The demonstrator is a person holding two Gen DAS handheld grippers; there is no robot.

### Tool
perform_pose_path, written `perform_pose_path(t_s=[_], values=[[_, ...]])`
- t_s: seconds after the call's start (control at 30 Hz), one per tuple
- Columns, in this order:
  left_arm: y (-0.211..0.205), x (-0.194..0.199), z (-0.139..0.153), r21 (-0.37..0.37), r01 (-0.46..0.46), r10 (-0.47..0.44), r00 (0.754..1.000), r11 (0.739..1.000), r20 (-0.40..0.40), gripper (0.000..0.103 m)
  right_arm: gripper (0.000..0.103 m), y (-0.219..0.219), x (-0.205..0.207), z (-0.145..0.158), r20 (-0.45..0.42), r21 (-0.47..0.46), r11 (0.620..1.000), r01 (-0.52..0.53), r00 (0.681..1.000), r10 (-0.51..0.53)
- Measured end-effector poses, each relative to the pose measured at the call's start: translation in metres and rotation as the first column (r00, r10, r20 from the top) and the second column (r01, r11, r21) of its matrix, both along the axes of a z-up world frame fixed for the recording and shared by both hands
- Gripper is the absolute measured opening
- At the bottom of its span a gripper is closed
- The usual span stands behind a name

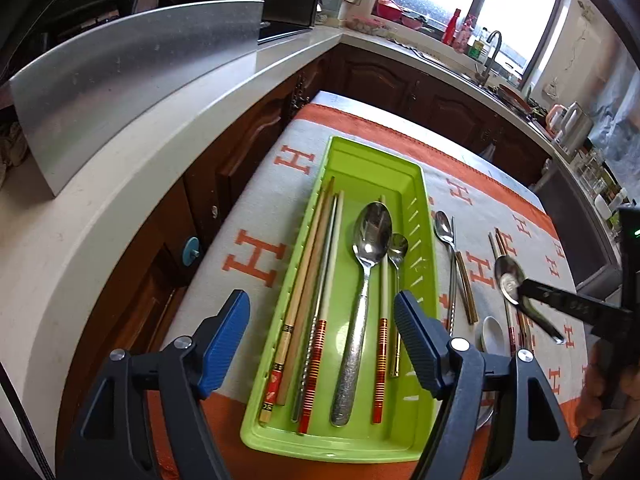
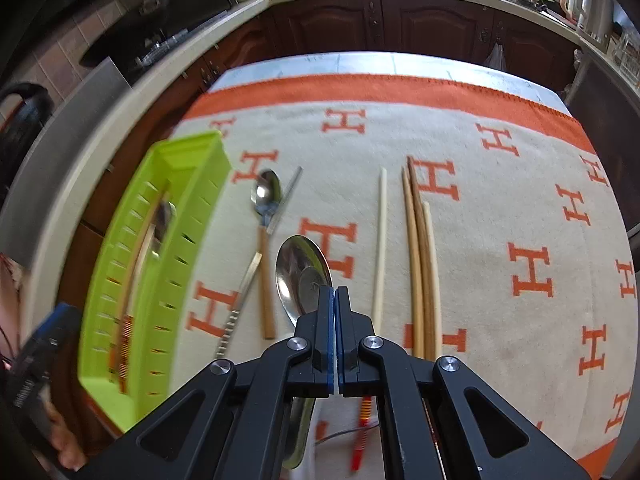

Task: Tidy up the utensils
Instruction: 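Carry the steel soup spoon into the green tray and open the right tool, then reach the left tool toward the white ceramic spoon in the pile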

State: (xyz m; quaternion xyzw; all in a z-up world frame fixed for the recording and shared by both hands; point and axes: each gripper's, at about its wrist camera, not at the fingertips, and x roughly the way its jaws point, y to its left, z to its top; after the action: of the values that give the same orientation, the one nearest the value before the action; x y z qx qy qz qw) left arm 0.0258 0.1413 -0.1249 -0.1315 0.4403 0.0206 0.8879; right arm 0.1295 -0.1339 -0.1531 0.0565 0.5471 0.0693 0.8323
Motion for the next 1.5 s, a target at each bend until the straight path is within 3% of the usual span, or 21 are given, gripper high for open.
perform_pose_path(t_s=[0.27, 0.47, 0.73, 1.2, 1.5], values=[[0.014, 0.001, 0.005, 0.129, -0.077, 0.083, 0.996, 0.989, -0.037, 0.077, 0.000, 0.068, 0.007, 0.039, -0.010, 0.080, 0.996, -0.046, 0.999, 0.047], [0.031, 0.001, 0.002, 0.122, -0.115, 0.125, 0.989, 0.986, -0.075, 0.081, 0.000, 0.129, 0.007, 0.030, -0.029, 0.064, 0.995, -0.072, 0.997, 0.074], [0.033, -0.001, 0.002, 0.127, -0.111, 0.122, 0.990, 0.986, -0.078, 0.081, 0.002, 0.160, 0.004, 0.006, -0.095, 0.066, 0.993, -0.094, 0.991, 0.100], [0.012, 0.000, -0.001, 0.125, -0.066, 0.079, 0.992, 0.990, -0.097, 0.081, 0.003, 0.132, -0.032, 0.028, -0.009, 0.019, 0.989, -0.149, 0.989, 0.150], [-0.018, -0.004, 0.002, 0.124, -0.009, 0.024, 0.992, 0.992, -0.121, 0.081, 0.004, 0.067, -0.057, 0.037, 0.043, -0.050, 0.995, -0.086, 0.995, 0.088]])
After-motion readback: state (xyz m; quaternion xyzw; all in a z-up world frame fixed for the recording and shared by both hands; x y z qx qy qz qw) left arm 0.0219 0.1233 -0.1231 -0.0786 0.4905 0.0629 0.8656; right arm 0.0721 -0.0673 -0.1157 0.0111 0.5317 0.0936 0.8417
